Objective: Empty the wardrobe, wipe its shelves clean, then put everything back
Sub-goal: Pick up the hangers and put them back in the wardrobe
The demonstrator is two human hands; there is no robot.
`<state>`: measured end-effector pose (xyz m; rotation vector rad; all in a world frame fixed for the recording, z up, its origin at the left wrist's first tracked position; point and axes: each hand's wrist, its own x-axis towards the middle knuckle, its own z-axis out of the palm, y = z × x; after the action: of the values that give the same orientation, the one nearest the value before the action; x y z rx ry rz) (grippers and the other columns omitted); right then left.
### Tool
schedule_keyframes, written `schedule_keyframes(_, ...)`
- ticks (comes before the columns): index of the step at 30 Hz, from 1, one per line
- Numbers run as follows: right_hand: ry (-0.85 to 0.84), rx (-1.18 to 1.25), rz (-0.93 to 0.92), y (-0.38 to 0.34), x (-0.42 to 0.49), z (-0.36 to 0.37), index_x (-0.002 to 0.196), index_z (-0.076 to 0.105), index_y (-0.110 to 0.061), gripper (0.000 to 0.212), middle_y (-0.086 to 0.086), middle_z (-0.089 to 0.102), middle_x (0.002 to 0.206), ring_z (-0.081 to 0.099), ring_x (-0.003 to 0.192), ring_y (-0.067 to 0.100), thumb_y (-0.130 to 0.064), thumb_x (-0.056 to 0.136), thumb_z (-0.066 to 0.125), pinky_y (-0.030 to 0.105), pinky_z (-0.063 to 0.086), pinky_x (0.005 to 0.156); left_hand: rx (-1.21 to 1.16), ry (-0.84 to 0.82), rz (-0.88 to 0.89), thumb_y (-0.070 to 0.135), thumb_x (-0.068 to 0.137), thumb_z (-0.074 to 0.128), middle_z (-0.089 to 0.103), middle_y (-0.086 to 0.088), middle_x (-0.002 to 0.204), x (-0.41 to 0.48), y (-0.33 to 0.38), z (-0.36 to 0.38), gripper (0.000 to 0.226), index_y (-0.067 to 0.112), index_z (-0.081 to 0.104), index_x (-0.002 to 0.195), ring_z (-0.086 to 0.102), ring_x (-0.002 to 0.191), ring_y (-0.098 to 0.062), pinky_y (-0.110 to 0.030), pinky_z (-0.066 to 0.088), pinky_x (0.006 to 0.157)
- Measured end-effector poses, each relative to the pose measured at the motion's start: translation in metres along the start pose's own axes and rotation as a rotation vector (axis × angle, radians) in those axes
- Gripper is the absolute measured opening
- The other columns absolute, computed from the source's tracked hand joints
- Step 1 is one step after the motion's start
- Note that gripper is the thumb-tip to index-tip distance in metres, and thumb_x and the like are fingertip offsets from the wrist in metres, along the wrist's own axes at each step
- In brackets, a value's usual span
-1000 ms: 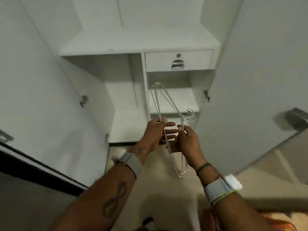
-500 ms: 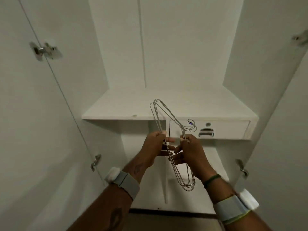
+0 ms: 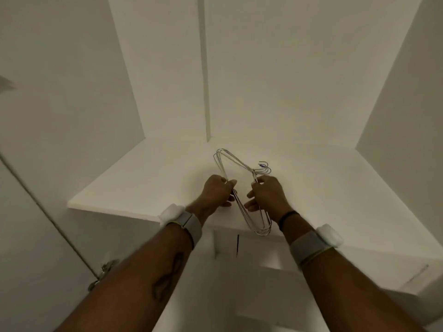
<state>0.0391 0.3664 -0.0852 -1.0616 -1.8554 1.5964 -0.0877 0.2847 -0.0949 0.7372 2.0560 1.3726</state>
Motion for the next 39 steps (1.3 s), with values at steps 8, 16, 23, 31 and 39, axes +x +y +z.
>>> schedule_keyframes(8,0.187,-0.356,-0.063,0.026,0.072,0.021,0.069,0.061,-0.004,0.026,0.012,0.066,0.067,0.067,0.056,0.030,-0.023,0.086,0.053,0.045,0.061,0.058,0.319,0.119,0.022,0.020,0.086,0.052,0.072,-0.011,0.067,0.063,-0.012,0.001,0.025,0.000,0.067,0.087,0.070,0.059,-0.026,-0.040,0.062,0.058)
schedule_keyframes(16,0.265,-0.653,-0.223,0.036,0.068,0.026,0.075,0.061,-0.001,0.045,0.017,0.056,0.071,0.058,0.062,0.036,-0.012,0.088,0.020,0.028,0.032,0.055,0.395,0.258,0.182,0.034,0.098,0.053,0.068,-0.009,0.127,0.064,-0.031,0.009,0.041,0.009,0.063,0.130,0.062,0.118,-0.026,-0.028,0.045,0.093)
schedule_keyframes(23,0.186,-0.589,-0.229,0.009,0.088,0.012,0.084,0.064,-0.005,0.029,0.002,0.060,0.076,0.056,0.069,0.022,-0.018,0.104,0.045,0.029,0.041,0.062,0.235,0.239,0.190,0.053,0.098,0.044,0.075,0.000,0.102,0.072,-0.037,0.005,0.049,0.019,0.063,0.128,0.070,0.097,-0.018,-0.035,0.054,0.092)
schedule_keyframes(31,0.116,-0.190,-0.011,-0.035,0.063,0.010,0.106,0.071,-0.010,0.023,0.004,0.055,0.057,0.046,0.034,0.010,-0.022,0.103,0.052,0.018,0.032,0.035,-0.159,0.084,0.028,0.044,0.105,0.042,0.070,-0.012,0.073,0.079,-0.027,-0.010,0.039,0.010,0.061,0.102,0.057,0.045,-0.015,-0.029,0.052,0.045)
schedule_keyframes(39,0.078,-0.274,0.055,-0.080,0.054,0.004,0.115,0.071,-0.014,0.024,0.004,0.049,0.059,0.036,0.037,0.012,-0.022,0.101,0.053,0.019,0.028,0.037,-0.076,-0.029,0.000,0.044,0.095,0.061,0.075,-0.004,0.080,0.088,-0.014,-0.010,0.037,0.011,0.058,0.111,0.064,0.051,-0.013,-0.026,0.050,0.046)
